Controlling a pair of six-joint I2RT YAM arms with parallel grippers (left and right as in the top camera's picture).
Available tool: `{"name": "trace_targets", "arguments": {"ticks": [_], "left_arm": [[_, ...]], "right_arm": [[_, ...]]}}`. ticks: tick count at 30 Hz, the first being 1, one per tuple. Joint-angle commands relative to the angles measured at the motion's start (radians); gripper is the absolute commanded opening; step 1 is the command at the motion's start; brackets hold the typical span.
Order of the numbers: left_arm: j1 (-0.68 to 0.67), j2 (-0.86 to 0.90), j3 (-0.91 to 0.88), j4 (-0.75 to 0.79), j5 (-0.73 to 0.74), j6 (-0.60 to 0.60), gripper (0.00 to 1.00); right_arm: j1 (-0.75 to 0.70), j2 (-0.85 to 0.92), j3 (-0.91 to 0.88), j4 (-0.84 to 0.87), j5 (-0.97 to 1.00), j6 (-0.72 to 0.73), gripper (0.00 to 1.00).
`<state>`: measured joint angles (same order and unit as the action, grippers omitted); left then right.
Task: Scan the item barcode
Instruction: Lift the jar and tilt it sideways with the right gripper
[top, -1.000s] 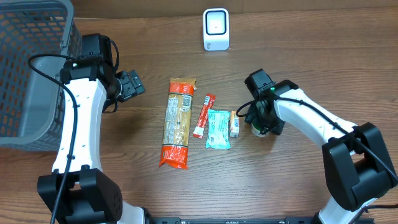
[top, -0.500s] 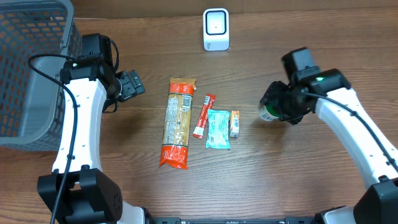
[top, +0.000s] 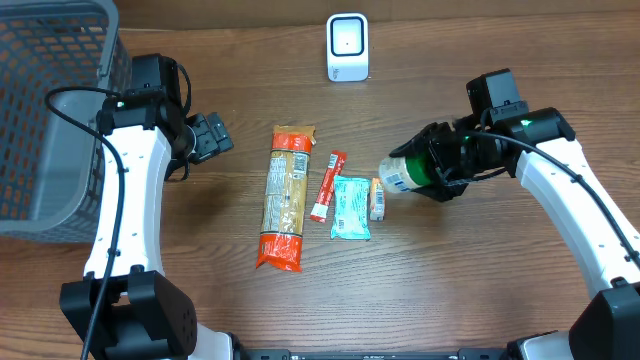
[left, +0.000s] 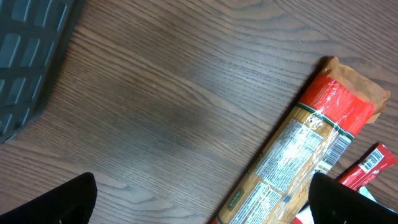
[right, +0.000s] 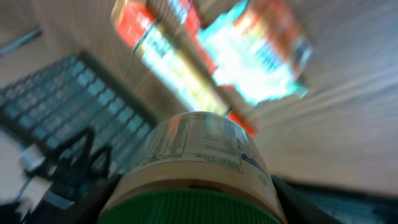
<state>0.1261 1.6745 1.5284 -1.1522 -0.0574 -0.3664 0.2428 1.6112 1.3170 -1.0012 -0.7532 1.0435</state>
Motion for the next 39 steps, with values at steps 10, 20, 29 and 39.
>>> {"name": "trace_targets", "arguments": {"ticks": [10,20,29,39], "left_arm": [[-0.002,-0.014,0.016,0.001,-0.009,0.011,0.99],[-0.002,-0.014,0.016,0.001,-0.009,0.011,1.00],[-0.002,-0.014,0.016,0.001,-0.009,0.011,1.00],[-0.002,-0.014,0.016,0.001,-0.009,0.011,1.00]], "right_arm": [[-0.002,-0.010,0.018,0.008,-0.301,0.023,0.04],[-0.002,-0.010,0.018,-0.001,-0.439,0.027,0.03],[-0.002,-0.010,0.018,0.001,-0.472,0.031,0.04],[-0.002,-0.010,0.018,0.001,-0.472,0.031,0.03]]}}
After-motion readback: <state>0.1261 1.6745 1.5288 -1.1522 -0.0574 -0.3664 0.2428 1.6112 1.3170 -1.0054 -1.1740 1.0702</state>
